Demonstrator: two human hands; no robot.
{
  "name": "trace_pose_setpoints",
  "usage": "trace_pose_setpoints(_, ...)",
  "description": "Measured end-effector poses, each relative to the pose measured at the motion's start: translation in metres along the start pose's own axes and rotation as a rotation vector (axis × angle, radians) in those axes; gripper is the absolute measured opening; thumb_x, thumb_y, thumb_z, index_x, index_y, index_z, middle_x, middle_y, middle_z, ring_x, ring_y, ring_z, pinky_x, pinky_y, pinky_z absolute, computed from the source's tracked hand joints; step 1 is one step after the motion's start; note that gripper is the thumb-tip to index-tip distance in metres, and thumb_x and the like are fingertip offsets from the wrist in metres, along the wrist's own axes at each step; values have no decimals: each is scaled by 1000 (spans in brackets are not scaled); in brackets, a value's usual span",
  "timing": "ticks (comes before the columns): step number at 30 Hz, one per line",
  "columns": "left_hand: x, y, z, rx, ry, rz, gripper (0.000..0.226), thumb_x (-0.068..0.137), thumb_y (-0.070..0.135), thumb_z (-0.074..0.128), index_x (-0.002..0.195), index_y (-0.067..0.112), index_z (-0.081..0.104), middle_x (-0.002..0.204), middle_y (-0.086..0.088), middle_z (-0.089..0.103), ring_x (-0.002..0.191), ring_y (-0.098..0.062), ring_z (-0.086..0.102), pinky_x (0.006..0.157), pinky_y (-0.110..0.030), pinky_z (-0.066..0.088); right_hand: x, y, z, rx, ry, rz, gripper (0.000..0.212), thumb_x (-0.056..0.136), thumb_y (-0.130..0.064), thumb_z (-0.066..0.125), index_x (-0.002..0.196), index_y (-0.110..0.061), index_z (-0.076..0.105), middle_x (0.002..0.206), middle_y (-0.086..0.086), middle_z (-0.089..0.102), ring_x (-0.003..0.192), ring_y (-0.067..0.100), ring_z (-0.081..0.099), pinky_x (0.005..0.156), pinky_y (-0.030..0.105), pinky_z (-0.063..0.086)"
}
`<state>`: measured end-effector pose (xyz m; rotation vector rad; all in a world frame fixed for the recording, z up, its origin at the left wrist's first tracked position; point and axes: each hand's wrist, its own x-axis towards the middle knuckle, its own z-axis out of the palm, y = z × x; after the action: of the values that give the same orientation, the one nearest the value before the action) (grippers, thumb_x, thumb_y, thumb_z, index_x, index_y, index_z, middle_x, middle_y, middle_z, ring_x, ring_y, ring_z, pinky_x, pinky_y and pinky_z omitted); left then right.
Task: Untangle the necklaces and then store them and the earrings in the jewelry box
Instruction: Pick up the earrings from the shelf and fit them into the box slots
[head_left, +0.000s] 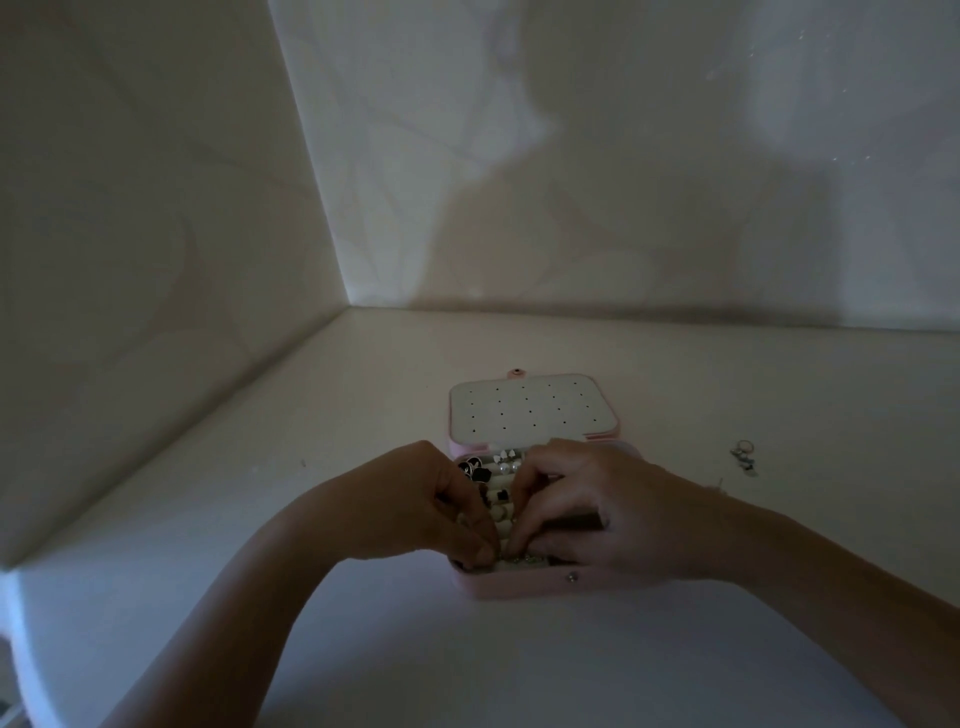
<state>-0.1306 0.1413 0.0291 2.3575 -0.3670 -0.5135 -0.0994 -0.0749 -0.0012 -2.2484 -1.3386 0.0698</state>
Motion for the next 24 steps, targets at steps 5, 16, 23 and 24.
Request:
trace_pose_setpoints(5, 2, 2, 1, -11, 0, -5, 15, 74, 15, 80, 70, 27, 72, 72, -2, 71, 68, -7, 61, 80, -36, 54, 1, 0, 0, 19, -6, -5, 15, 87, -28, 67, 98, -35, 74, 104, -20, 53, 102, -3, 50, 89, 11, 36)
trace_pose_setpoints(16, 8, -2, 3, 29, 52, -89, 42, 70, 16, 83, 47, 26, 50, 60, 14, 63, 68, -5, 60, 67, -20, 46, -6, 2, -35, 206, -14, 129, 11, 83, -21, 74, 91, -27, 77, 94, -16, 65, 92, 3, 61, 85, 22, 47)
trace_pose_setpoints(23, 8, 0, 5, 65, 81, -96, 36, 71, 18, 83, 56, 22, 50, 74, 12, 69, 80, -5, 65, 70, -16, 49, -50, 45, -102, -74, -97, 601, 17, 74, -22, 82, 75, -36, 72, 75, -15, 72, 69, 2, 66, 65, 19, 48)
trace_pose_setpoints(24, 8, 1, 5, 66, 80, -97, 36, 71, 18, 82, 57, 21, 49, 72, 13, 67, 76, -3, 63, 67, -14, 46, -52, 51, -103, -107, -134, 654, 16, 73, -24, 83, 74, -36, 72, 75, -12, 72, 68, 5, 66, 66, 22, 49)
